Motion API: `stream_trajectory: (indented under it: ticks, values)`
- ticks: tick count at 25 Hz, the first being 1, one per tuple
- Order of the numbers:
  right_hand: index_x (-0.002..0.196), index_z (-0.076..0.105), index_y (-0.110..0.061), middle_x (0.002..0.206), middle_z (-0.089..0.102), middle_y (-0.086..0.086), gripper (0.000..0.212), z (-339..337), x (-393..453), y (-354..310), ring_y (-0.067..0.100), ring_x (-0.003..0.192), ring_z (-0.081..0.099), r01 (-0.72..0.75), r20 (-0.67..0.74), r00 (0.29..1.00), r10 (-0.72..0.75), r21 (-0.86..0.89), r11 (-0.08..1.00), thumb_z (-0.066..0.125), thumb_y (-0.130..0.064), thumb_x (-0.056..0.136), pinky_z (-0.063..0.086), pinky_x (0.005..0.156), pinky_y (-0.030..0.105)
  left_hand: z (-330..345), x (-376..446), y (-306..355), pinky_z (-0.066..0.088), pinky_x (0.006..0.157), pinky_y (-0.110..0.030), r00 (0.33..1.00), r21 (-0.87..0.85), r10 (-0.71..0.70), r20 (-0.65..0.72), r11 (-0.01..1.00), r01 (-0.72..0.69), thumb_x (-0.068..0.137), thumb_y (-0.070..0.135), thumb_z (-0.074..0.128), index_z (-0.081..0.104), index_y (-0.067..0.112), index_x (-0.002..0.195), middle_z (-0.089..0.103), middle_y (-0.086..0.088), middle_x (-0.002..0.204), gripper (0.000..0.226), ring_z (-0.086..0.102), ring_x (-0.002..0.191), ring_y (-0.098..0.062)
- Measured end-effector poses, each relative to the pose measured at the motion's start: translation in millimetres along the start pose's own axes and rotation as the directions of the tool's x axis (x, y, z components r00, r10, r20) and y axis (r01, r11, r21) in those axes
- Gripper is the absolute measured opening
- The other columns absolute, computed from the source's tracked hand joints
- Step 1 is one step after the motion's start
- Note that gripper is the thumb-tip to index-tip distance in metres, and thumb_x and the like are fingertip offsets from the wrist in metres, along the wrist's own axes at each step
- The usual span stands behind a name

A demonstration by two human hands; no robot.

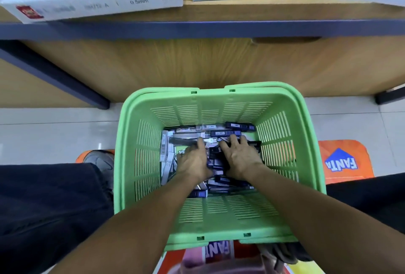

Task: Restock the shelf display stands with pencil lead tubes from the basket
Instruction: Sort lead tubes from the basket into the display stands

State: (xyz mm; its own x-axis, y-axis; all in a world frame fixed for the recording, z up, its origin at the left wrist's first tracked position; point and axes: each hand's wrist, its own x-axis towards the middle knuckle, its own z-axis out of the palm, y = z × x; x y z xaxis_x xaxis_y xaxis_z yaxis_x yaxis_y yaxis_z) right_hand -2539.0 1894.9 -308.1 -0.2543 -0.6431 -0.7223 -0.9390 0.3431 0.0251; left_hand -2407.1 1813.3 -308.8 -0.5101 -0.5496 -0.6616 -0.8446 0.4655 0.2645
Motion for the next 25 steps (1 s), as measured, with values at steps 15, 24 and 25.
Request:
stream_trajectory:
  ticks: [15,24,25]
  values:
    - [0.089,0.055,-0.014,0.087,0.063,0.003,0.035,-11.7,16.7,-27.1,0.009,0.064,0.055,-0.261,0.186,0.965,0.184,0.748,0.61,0.077,-0.04,0.082,0.039,0.047,0.025,1.6,22.8,2.3,0.048,0.06,-0.03,0.927,-0.894,-0.341,0.155,0.35,0.279,0.087,0.019,0.066,0.051,0.015,0.105,0.061,-0.006,0.088,0.024,0.058,0.071,-0.018]
    - [0.114,0.065,-0.004,0.115,0.072,0.017,0.045,-18.6,-5.4,-16.4,0.031,0.111,0.069,-0.274,0.228,0.94,-0.254,0.948,-0.163,0.059,0.024,0.079,0.056,0.099,0.037,-2.5,18.9,3.5,0.058,0.05,-0.03,0.918,-0.954,-0.293,0.268,0.052,0.295,0.072,0.017,0.09,0.066,0.017,0.097,0.076,0.002,0.069,0.034,0.074,0.06,-0.015]
    - [0.121,0.062,-0.005,0.121,0.069,0.017,0.05,-18.5,-5.8,-11.5,0.03,0.114,0.066,-0.303,0.257,0.93,-0.262,0.941,-0.153,0.06,0.024,0.081,0.055,0.099,0.036,-4.0,17.7,1.6,0.061,0.053,-0.036,0.911,-0.951,-0.305,0.279,0.043,0.305,0.071,0.013,0.089,0.066,0.014,0.099,0.077,-0.002,0.072,0.035,0.076,0.064,-0.019]
